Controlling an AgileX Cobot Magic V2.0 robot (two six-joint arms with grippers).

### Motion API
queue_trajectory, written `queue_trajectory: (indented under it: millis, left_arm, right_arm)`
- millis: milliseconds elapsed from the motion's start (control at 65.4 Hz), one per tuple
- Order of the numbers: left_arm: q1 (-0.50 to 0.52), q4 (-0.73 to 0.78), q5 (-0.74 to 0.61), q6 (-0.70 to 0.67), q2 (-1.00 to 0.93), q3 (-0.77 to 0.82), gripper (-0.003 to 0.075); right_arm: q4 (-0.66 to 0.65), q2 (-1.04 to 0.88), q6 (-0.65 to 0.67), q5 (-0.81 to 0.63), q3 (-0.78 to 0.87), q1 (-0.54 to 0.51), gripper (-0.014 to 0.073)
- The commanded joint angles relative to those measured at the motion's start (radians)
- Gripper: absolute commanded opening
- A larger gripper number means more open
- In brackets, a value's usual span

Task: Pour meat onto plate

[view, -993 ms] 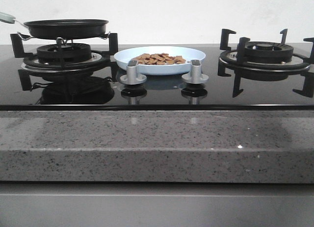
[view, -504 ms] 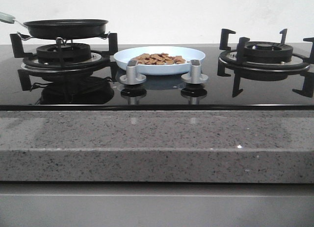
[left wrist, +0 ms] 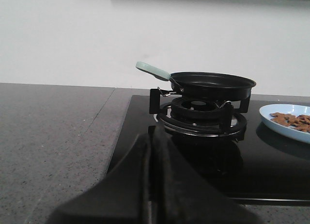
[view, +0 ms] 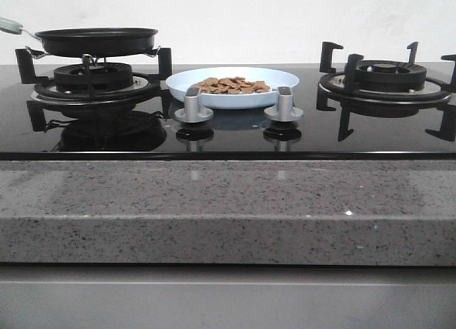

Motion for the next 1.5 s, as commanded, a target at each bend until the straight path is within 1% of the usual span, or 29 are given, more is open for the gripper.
queue_trajectory:
  millis: [0,474,1482]
  left_arm:
    - [-0.007,-0.002,-0.084,-0.013,-0.017,0.005,-0.0020]
    - [-0.007,-0.002,-0.084,-0.013,-0.017,0.005,-0.0020]
    - [-0.007,-0.002,-0.084,-0.013,-0.017,0.005,-0.0020]
  right_arm:
    - [0.002,-0.019,-0.004,-0.090,-0.005,-0.008,-0.0069]
    - [0.002,-0.019,-0.004,-0.088,-0.005,-0.076,-0.0069]
    - [0.002,-0.019,-0.004,-0.088,-0.005,-0.076,-0.0069]
